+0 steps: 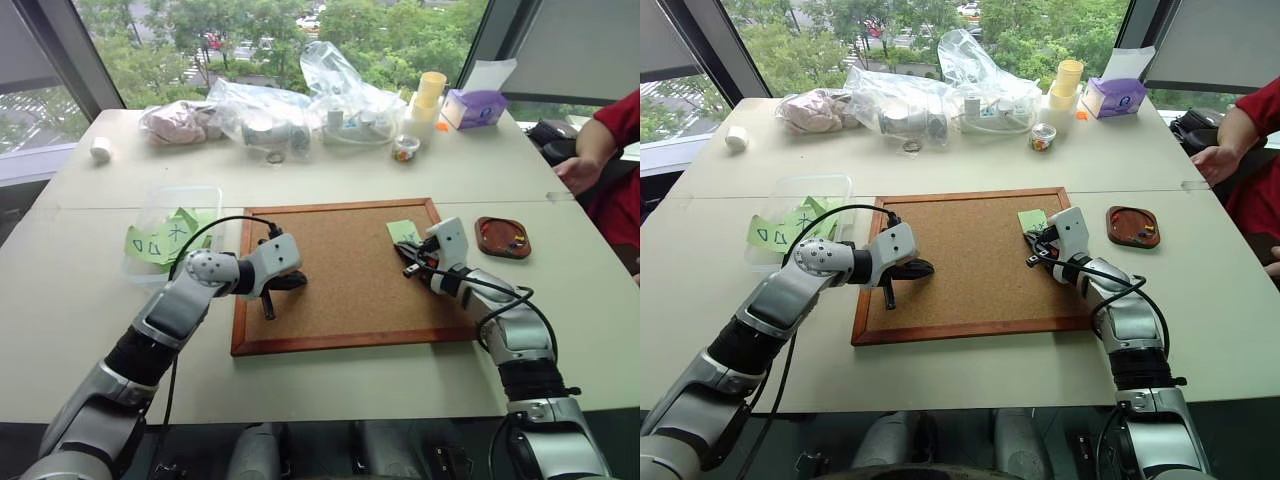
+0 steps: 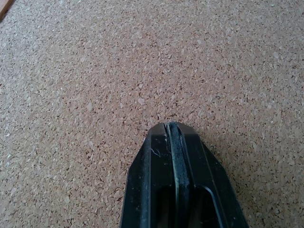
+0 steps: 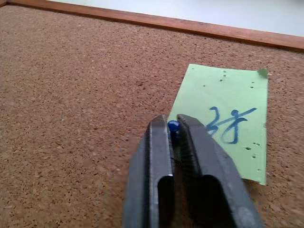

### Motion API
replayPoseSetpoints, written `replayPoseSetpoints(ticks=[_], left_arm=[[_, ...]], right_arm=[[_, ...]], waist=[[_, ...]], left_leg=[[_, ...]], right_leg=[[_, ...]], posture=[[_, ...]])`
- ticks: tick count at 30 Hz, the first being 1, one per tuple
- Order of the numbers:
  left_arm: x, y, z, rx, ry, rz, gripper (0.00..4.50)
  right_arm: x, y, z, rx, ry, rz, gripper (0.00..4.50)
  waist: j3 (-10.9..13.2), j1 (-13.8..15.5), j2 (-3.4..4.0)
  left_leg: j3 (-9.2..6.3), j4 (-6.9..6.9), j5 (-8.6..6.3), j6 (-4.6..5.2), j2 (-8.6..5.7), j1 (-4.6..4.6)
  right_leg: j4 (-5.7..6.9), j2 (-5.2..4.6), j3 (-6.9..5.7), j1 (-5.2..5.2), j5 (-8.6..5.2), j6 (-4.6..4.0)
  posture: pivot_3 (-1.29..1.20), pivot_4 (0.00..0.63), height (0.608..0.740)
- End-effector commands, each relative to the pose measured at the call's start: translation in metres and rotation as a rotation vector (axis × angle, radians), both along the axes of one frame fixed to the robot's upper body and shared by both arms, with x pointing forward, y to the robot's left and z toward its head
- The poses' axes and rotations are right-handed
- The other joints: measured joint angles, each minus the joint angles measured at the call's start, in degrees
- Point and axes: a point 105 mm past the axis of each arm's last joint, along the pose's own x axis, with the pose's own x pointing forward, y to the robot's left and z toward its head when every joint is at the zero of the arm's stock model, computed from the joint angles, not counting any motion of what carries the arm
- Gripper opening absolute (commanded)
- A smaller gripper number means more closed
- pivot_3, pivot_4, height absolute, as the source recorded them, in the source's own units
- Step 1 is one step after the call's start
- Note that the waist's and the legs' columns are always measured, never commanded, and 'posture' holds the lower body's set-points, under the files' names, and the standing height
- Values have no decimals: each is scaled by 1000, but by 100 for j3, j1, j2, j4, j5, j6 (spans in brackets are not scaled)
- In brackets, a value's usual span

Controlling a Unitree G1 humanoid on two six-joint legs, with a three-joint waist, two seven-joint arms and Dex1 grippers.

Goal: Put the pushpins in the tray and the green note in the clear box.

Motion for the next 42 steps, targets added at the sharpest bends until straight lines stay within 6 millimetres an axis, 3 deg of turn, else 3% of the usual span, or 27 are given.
replayPoseSetpoints(ticks=[1, 6, 9, 11, 18, 20, 23, 26, 28, 30, 35, 39, 42], left_arm=[[-2, 11, -20, 57, 62, 42, 0], [-1, 11, -19, 60, 60, 39, 0], [-1, 12, -20, 64, 62, 36, 0], [-2, 13, -21, 69, 67, 35, 0], [-3, 11, -22, 42, 93, 19, 0], [4, -5, 3, -157, 128, 40, 0], [21, -25, 69, -571, 216, 99, 917], [31, -30, 104, -770, 296, 136, 2395], [42, -35, 114, -864, 377, 201, 3408], [54, -38, 109, -908, 473, 286, 4380], [61, -55, 92, -945, 686, 319, 4455], [44, -61, 63, -768, 590, 228, 4455], [30, -71, 61, -760, 574, 146, 4455]], right_arm=[[-4, 6, -6, -3, 18, 26, 68], [-1, 1, 13, 1, -57, -1, 68], [-3, -4, 55, 11, -215, -22, 68], [-9, -1, 72, 8, -265, -6, 68], [-20, 2, 90, -50, -308, 27, 68], [-23, 4, 93, -78, -317, 48, 68], [-26, 7, 97, -126, -334, 78, 0], [-27, 7, 100, -154, -346, 95, 0], [-28, 8, 103, -167, -353, 108, 0], [-28, 9, 104, -173, -355, 118, 0], [-29, 8, 103, -199, -350, 142, 0], [-22, -2, 111, -159, -346, 86, 0], [-21, -3, 114, -146, -349, 73, 0]], waist=[[0, 1, 0], [0, 2, 0], [4, 6, 5], [6, 7, 7], [1, 6, 0], [3, 19, 4], [18, 122, -6], [25, 152, -20], [25, 155, -20], [24, 156, -20], [29, 146, -26], [35, 130, -27], [35, 146, -27]], left_leg=[[0, 0, 0, 0, 0, 0], [0, 0, 0, 0, 0, 0], [0, 0, 0, -1, 0, -3], [1, 0, 5, -8, -2, -10], [0, -1, 0, 0, 0, -6], [0, -1, -1, 1, 0, -6], [-1, 6, -1, 3, -4, -16], [-28, 48, 4, -6, -2, -99], [-27, 46, 6, -9, -8, -101], [-30, 40, 4, -7, -10, -98], [-31, 38, 5, -8, -9, -99], [-27, 36, 6, -12, -10, -97], [-27, 34, 10, -18, -6, -96]], right_leg=[[0, 0, 0, 0, 0, 0], [0, 0, 0, 0, 0, 0], [0, -1, 0, -3, -1, -1], [0, -2, 1, -10, 0, -1], [-1, -2, -1, -6, -1, -2], [-1, -1, -1, -6, -1, -2], [-1, -4, -3, -9, -1, -1], [3, -1, -22, -66, 2, 4], [0, -4, -18, -66, 2, 5], [-10, -3, -19, -60, 2, 5], [-15, 0, -23, -60, 3, 5], [-16, 1, -22, -60, 3, 5], [-15, 1, -23, -60, 2, 5]], posture=[[0, 150, 735], [0, 150, 735], [0, 150, 735], [0, 150, 735], [0, 150, 735], [0, 150, 735], [0, 150, 735], [0, 150, 735], [0, 150, 735], [0, 150, 735], [0, 150, 735], [0, 150, 735], [0, 150, 735]])
